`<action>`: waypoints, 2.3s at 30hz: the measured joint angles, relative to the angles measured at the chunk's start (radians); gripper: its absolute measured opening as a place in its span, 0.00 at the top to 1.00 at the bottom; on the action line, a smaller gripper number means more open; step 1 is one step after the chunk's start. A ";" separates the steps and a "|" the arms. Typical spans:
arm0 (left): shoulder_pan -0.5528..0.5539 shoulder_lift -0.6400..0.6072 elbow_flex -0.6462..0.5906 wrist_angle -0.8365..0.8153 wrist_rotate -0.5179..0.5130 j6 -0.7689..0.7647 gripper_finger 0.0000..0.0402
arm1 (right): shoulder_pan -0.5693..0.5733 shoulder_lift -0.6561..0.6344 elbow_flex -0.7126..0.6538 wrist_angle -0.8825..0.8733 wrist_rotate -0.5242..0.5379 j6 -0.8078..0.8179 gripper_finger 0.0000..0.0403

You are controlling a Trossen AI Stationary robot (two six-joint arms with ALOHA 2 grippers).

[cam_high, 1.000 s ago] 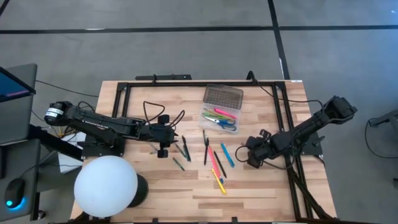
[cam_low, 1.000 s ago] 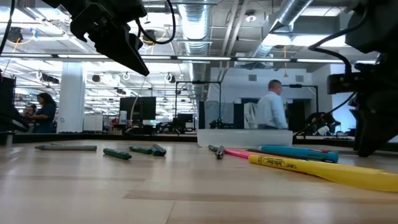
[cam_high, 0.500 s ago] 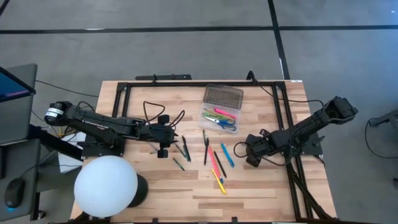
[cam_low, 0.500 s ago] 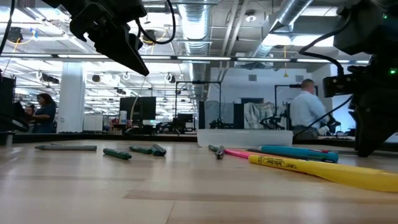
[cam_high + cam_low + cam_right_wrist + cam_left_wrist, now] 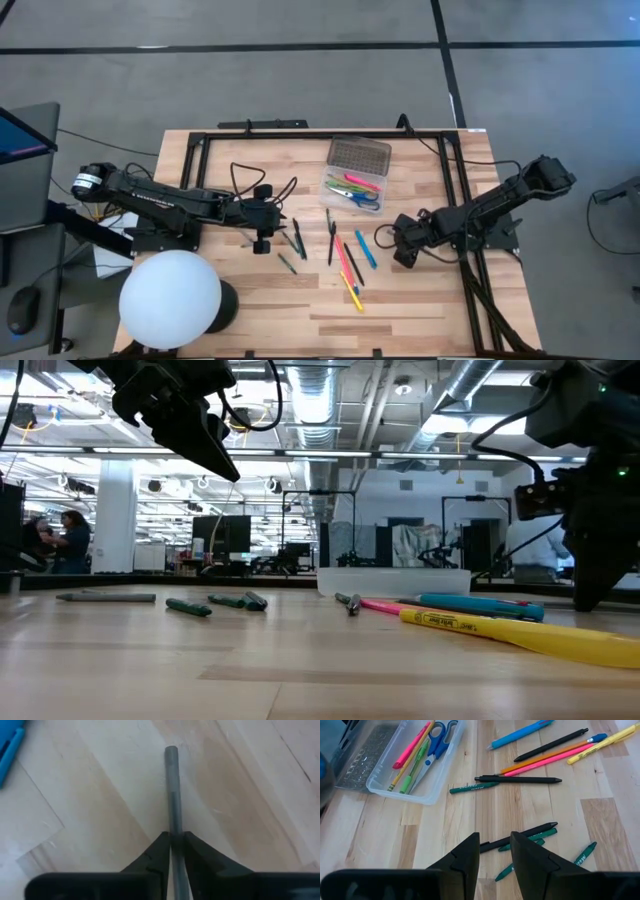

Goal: Pick & place school supplies into a supply box
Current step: Put the gray pen into the black supply box

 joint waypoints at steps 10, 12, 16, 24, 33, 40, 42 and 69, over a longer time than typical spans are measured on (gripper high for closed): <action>0.000 0.000 0.000 -0.001 0.006 0.000 0.74 | 0.000 0.000 0.002 -0.005 -0.033 -0.016 0.96; 0.000 0.000 0.000 -0.001 0.006 0.000 0.74 | 0.000 0.000 0.002 -0.006 -0.037 -0.017 0.96; 0.000 0.000 0.000 -0.001 0.007 0.000 0.74 | 0.000 0.000 0.003 -0.007 -0.039 -0.017 0.96; 0.000 0.000 0.000 -0.001 0.007 0.000 0.74 | 0.000 0.005 0.027 -0.045 -0.080 -0.050 0.99; 0.000 0.000 0.000 -0.001 0.007 0.000 0.74 | 0.001 0.006 0.037 -0.072 -0.118 -0.094 1.00; 0.000 0.000 0.000 -0.001 0.007 0.001 0.74 | 0.011 0.006 0.060 -0.074 -0.094 -0.155 1.00; 0.000 0.000 0.000 -0.001 0.007 0.001 0.74 | 0.021 0.010 0.079 -0.075 -0.081 -0.193 1.00; 0.000 0.000 0.000 0.041 0.000 0.038 0.74 | -0.338 0.032 0.357 0.219 0.206 -0.812 1.00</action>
